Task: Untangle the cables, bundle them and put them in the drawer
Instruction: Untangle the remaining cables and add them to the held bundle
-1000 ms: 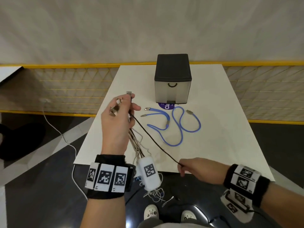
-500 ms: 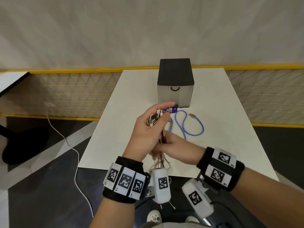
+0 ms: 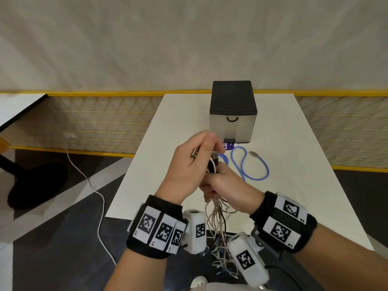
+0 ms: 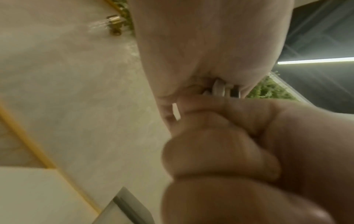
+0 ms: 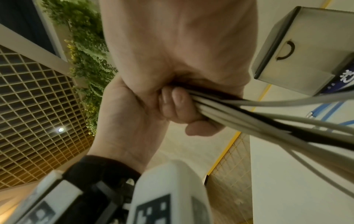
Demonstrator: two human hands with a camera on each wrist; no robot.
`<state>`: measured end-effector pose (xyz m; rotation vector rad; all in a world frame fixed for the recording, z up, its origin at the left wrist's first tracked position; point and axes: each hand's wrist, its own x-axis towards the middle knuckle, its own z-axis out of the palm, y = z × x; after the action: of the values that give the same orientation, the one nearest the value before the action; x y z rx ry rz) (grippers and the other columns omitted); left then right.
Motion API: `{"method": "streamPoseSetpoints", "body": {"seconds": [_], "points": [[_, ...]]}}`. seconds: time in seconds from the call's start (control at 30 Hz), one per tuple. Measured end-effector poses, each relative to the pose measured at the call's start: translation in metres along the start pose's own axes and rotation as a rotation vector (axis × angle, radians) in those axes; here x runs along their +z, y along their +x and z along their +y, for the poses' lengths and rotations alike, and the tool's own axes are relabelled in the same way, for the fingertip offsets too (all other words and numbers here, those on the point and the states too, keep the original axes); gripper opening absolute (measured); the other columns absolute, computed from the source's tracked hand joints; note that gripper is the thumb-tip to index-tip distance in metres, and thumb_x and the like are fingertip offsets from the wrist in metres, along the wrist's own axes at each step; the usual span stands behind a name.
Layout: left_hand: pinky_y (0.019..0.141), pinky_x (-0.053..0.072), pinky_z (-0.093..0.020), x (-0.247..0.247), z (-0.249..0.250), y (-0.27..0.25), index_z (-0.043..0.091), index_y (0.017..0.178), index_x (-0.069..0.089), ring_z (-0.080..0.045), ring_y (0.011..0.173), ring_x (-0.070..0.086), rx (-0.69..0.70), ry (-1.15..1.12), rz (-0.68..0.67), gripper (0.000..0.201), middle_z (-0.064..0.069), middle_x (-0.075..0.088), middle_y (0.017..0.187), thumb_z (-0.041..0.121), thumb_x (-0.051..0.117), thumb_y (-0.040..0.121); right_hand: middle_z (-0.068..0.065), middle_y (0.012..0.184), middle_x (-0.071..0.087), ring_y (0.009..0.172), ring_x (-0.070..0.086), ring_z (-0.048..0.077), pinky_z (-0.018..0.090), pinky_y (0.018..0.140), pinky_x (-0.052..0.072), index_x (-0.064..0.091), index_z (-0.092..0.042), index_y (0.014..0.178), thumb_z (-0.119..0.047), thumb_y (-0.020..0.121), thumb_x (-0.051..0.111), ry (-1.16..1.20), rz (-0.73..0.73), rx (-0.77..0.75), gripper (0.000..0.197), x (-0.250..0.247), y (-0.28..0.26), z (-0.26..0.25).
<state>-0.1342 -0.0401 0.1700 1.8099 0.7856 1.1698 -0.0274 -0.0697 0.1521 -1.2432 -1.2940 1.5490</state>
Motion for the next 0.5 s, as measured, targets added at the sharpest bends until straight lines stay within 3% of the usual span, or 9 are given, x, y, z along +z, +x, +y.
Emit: {"method": "streamPoseSetpoints", "body": {"seconds": [0.07, 0.1, 0.13, 0.2, 0.27, 0.3, 0.4, 0.5], "points": [[0.090, 0.047, -0.020, -0.005, 0.000, 0.004, 0.029, 0.130, 0.057, -0.011, 0.091, 0.065, 0.002, 0.055, -0.030, 0.030, -0.003, 0.068, 0.086, 0.019, 0.042, 0.107, -0.010, 0.044, 0.035, 0.039, 0.032, 0.006, 0.026, 0.050, 0.038, 0.041, -0.015, 0.062, -0.003, 0.091, 0.046, -0.024, 0.014, -0.019, 0.032, 0.001, 0.003, -0.004], [0.090, 0.048, -0.021, -0.007, -0.001, 0.006, 0.029, 0.131, 0.057, -0.012, 0.091, 0.066, 0.003, 0.064, -0.041, 0.030, -0.002, 0.069, 0.087, 0.021, 0.042, 0.106, -0.009, 0.045, 0.035, 0.040, 0.032, 0.007, 0.028, 0.051, 0.038, 0.041, -0.015, 0.063, -0.004, 0.091, 0.046, -0.031, 0.019, -0.026, 0.031, 0.001, 0.004, -0.006], [0.089, 0.048, -0.022, -0.008, -0.001, 0.007, 0.024, 0.122, 0.063, -0.011, 0.092, 0.066, 0.003, 0.062, -0.044, 0.026, 0.000, 0.069, 0.088, 0.025, 0.043, 0.106, -0.009, 0.045, 0.036, 0.041, 0.033, 0.008, 0.029, 0.051, 0.038, 0.041, -0.015, 0.063, -0.004, 0.091, 0.047, -0.034, 0.023, -0.031, 0.031, 0.000, 0.005, -0.006], [0.088, 0.048, -0.022, -0.011, -0.002, 0.009, 0.015, 0.094, 0.070, -0.009, 0.094, 0.066, -0.023, 0.015, -0.040, 0.041, 0.002, 0.071, 0.091, 0.036, 0.036, 0.104, -0.007, 0.047, 0.036, 0.041, 0.033, 0.008, 0.029, 0.051, 0.039, 0.041, -0.016, 0.064, -0.005, 0.091, 0.048, -0.045, 0.031, -0.031, 0.030, -0.002, 0.009, -0.005], [0.092, 0.049, -0.029, -0.015, -0.006, 0.014, 0.012, 0.083, 0.069, -0.014, 0.099, 0.067, -0.060, -0.025, -0.030, 0.050, -0.002, 0.072, 0.096, 0.035, 0.030, 0.105, -0.005, 0.049, 0.036, 0.041, 0.033, 0.009, 0.030, 0.051, 0.039, 0.041, -0.016, 0.064, -0.009, 0.092, 0.050, -0.073, 0.055, -0.026, 0.030, -0.003, 0.013, -0.004], [0.093, 0.049, -0.030, -0.016, -0.008, 0.016, 0.011, 0.088, 0.070, -0.015, 0.100, 0.066, -0.052, -0.006, -0.033, 0.044, -0.004, 0.071, 0.097, 0.030, 0.033, 0.105, -0.004, 0.049, 0.036, 0.042, 0.033, 0.010, 0.030, 0.051, 0.040, 0.041, -0.016, 0.065, -0.011, 0.092, 0.051, -0.081, 0.072, -0.023, 0.030, -0.004, 0.015, -0.003], [0.089, 0.046, -0.018, -0.017, -0.011, 0.019, 0.013, 0.117, 0.066, -0.006, 0.099, 0.064, -0.009, 0.112, -0.110, 0.028, 0.001, 0.070, 0.099, 0.014, 0.041, 0.105, -0.003, 0.049, 0.038, 0.043, 0.035, 0.011, 0.031, 0.052, 0.042, 0.043, -0.015, 0.064, -0.009, 0.091, 0.050, -0.103, 0.093, -0.020, 0.028, -0.006, 0.019, -0.006], [0.083, 0.046, -0.018, -0.016, -0.015, 0.021, 0.016, 0.110, 0.066, -0.005, 0.093, 0.062, 0.001, 0.187, -0.188, 0.032, 0.010, 0.065, 0.094, 0.034, 0.040, 0.104, -0.006, 0.046, 0.039, 0.040, 0.037, 0.008, 0.031, 0.055, 0.045, 0.044, -0.014, 0.062, -0.002, 0.089, 0.045, -0.135, 0.070, -0.034, 0.029, -0.008, 0.022, -0.011]]}}
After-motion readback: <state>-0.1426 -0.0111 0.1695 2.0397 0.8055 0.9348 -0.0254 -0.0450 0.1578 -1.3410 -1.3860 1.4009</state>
